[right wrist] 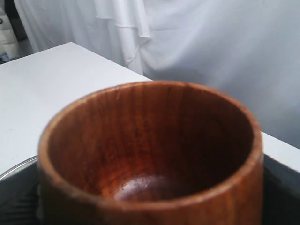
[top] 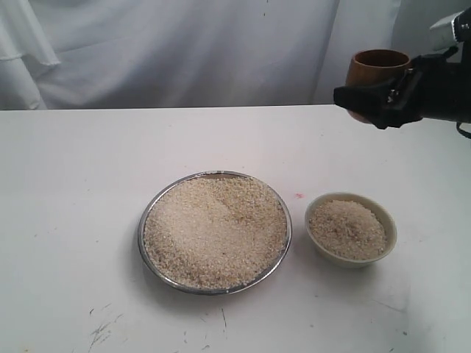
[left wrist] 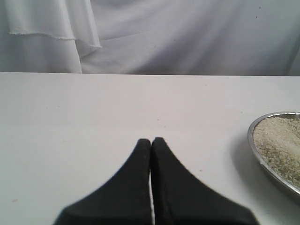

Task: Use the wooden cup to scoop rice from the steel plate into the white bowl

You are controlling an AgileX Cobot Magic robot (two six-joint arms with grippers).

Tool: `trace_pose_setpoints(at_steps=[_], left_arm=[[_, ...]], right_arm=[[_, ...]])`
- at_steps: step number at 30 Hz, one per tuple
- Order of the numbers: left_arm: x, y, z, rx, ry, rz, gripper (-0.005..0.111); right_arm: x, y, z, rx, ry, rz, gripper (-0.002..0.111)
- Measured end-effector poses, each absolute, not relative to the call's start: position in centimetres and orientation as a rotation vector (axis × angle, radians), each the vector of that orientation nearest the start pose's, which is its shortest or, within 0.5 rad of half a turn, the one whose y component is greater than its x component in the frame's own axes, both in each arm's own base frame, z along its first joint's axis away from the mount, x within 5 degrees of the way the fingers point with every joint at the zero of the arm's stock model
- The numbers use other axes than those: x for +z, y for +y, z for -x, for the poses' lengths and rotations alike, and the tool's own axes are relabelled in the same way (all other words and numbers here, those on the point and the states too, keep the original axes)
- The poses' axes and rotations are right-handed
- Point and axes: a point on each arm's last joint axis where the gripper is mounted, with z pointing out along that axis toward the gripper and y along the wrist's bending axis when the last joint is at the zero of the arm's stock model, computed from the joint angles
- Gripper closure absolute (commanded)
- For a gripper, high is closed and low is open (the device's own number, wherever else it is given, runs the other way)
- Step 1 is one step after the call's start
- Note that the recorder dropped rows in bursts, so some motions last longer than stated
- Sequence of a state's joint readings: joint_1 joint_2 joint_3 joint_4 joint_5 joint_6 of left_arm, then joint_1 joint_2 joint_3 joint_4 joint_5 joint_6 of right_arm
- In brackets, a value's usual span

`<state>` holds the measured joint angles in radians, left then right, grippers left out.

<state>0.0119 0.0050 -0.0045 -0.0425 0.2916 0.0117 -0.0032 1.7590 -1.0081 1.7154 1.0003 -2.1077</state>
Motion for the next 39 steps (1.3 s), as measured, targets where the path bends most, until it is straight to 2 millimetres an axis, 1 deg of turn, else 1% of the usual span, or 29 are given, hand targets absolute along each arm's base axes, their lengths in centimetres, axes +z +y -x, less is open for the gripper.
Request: trace_pose_setpoints(at_steps=[3, 6, 8, 9, 10, 11, 14, 16, 18, 20, 22, 26, 29, 31, 34, 38, 39], left_arm=[[18.8, 0.0, -5.5, -0.023, 1.775, 0.028, 0.107], [18.8, 0.0, -5.5, -0.023, 1.775, 0.028, 0.107], [18.8, 0.0, -5.5, -0.023, 1.775, 0.028, 0.107], [18.8, 0.0, -5.5, -0.023, 1.775, 0.028, 0.107], [18.8, 0.0, -5.5, -0.023, 1.775, 0.028, 0.107], [18.8, 0.0, -5.5, -0.023, 1.775, 0.028, 0.107], [18.8, 0.0, -5.5, -0.023, 1.775, 0.028, 0.107], [18.8, 0.0, -5.5, -0.023, 1.775, 0.028, 0.107], [18.8, 0.0, -5.5, -0.023, 1.775, 0.028, 0.107], [18.8, 0.0, -5.5, -0.023, 1.775, 0.028, 0.107], [18.8, 0.0, -5.5, -0.023, 1.775, 0.028, 0.107], [18.8, 0.0, -5.5, -0.023, 1.775, 0.028, 0.107], [18.8, 0.0, -5.5, -0.023, 1.775, 0.028, 0.107], [18.8, 0.0, -5.5, -0.023, 1.775, 0.028, 0.107], [18.8, 0.0, -5.5, -0.023, 1.775, 0.028, 0.107], [18.8, 0.0, -5.5, -0.023, 1.775, 0.028, 0.107], [18.8, 0.0, -5.5, -0.023, 1.775, 0.028, 0.107]], right_arm=[[23.5, 7.8, -34.0, 0.862, 1.642, 0.914, 0.108], [23.3, 8.2, -33.0, 0.959, 1.608, 0.938, 0.108], [22.3, 8.4, -31.8, 1.01, 1.633, 0.941, 0.108], [21.5, 8.4, -30.7, 1.035, 1.665, 0.943, 0.108], [21.1, 8.4, -30.2, 1.046, 1.681, 0.942, 0.108], [20.7, 8.4, -29.1, 1.062, 1.704, 0.94, 0.108], [20.3, 8.6, -27.3, 1.084, 1.726, 0.951, 0.108], [20.3, 9.8, -25.4, 1.09, 1.739, 1.017, 0.108], [19.9, 10.9, -24.2, 1.065, 1.764, 1.094, 0.108], [19.0, 11.9, -23.4, 1.038, 1.808, 1.145, 0.108], [18.6, 12.5, -22.9, 1.023, 1.827, 1.177, 0.108], [18.8, 12.9, -23.0, 1.023, 1.817, 1.18, 0.108], [19.9, 13.2, -24.1, 0.995, 1.77, 1.183, 0.108], [21.4, 13.4, -25.5, 0.948, 1.716, 1.172, 0.108], [24.4, 13.6, -28.3, 0.829, 1.645, 1.11, 0.108], [28.0, 13.6, -31.0, 0.687, 1.573, 1.036, 0.108], [28.6, 13.6, -31.5, 0.656, 1.565, 1.025, 0.108]])
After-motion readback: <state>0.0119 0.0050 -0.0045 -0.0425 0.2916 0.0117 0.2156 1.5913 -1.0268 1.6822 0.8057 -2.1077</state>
